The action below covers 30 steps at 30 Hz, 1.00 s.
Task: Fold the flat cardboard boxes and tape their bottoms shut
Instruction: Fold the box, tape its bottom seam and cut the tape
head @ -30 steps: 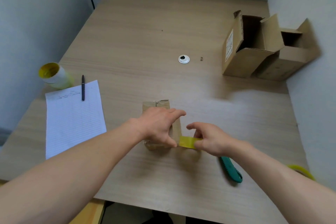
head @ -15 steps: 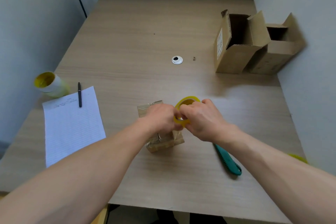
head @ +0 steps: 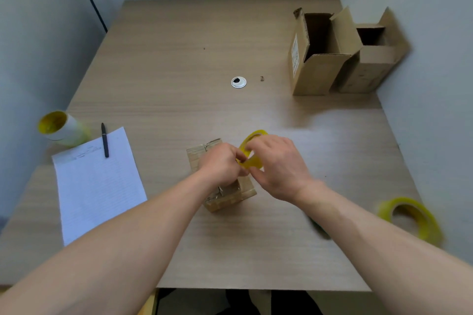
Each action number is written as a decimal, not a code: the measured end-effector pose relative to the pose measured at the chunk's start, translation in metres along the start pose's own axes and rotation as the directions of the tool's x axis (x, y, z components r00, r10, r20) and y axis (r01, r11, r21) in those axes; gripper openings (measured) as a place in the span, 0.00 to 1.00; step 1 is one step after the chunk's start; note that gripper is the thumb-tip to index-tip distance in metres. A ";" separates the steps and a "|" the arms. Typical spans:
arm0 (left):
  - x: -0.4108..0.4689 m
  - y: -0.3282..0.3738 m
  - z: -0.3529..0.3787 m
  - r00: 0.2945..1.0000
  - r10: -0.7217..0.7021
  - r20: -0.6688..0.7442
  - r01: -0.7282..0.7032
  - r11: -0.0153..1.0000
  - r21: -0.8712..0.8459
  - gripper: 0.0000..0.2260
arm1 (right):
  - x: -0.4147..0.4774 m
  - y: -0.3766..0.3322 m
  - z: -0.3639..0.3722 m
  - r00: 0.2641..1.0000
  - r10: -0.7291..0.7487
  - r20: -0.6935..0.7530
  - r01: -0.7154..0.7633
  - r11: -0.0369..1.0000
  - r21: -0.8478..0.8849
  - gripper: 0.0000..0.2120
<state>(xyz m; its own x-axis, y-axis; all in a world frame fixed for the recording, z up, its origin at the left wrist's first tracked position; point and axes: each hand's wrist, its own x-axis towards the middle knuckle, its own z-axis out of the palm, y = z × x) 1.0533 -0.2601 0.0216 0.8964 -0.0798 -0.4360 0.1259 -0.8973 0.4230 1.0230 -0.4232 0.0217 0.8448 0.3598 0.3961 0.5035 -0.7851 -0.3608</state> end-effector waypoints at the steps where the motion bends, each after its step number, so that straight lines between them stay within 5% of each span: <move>1: 0.000 -0.001 0.002 1.000 -0.007 -0.009 0.007 1.000 -0.010 0.12 | -0.009 0.004 -0.003 0.989 0.117 -0.090 -0.108 0.990 0.091 0.17; 3: 0.000 -0.002 0.004 1.000 -0.020 -0.023 0.019 0.999 -0.028 0.15 | -0.037 0.018 -0.009 0.888 0.427 -0.169 -0.396 0.899 0.185 0.23; 5: 0.000 -0.003 0.003 0.999 -0.029 -0.025 0.028 0.998 -0.056 0.16 | -0.073 0.035 -0.006 0.722 0.690 0.057 -0.691 0.723 0.006 0.27; 7: 0.001 -0.004 0.003 1.000 -0.021 -0.018 0.020 0.998 -0.063 0.16 | -0.114 0.045 0.003 0.530 0.788 0.314 -0.723 0.613 -0.319 0.31; 9: 0.001 -0.004 0.003 1.000 -0.018 -0.009 0.017 0.998 -0.062 0.16 | -0.146 0.050 0.011 0.454 0.800 0.391 -0.696 0.593 -0.405 0.30; 14: 0.002 -0.005 0.003 1.000 -0.020 -0.004 0.020 0.997 -0.069 0.17 | -0.161 0.023 0.014 0.477 0.788 0.390 -0.851 0.525 -0.020 0.06; 19: 0.003 -0.005 0.003 1.000 -0.016 0.000 0.016 0.996 -0.083 0.17 | -0.151 -0.017 0.006 0.774 0.568 0.281 -0.633 0.707 0.315 0.11; 23: 0.001 -0.005 0.002 1.000 -0.015 0.000 0.015 0.996 -0.086 0.18 | -0.138 -0.025 0.008 0.834 0.494 0.246 -0.552 0.755 0.354 0.13; 30: 0.000 -0.004 0.002 1.000 -0.019 -0.007 0.018 0.997 -0.079 0.17 | -0.136 -0.023 0.009 0.823 0.483 0.299 -0.562 0.766 0.311 0.14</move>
<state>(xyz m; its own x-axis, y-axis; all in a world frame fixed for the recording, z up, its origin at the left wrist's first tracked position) 1.0519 -0.2574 0.0180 0.8967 -0.0597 -0.4385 0.1756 -0.8615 0.4765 0.8982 -0.4494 -0.0314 0.9926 0.0681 -0.1003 -0.0326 -0.6472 -0.7616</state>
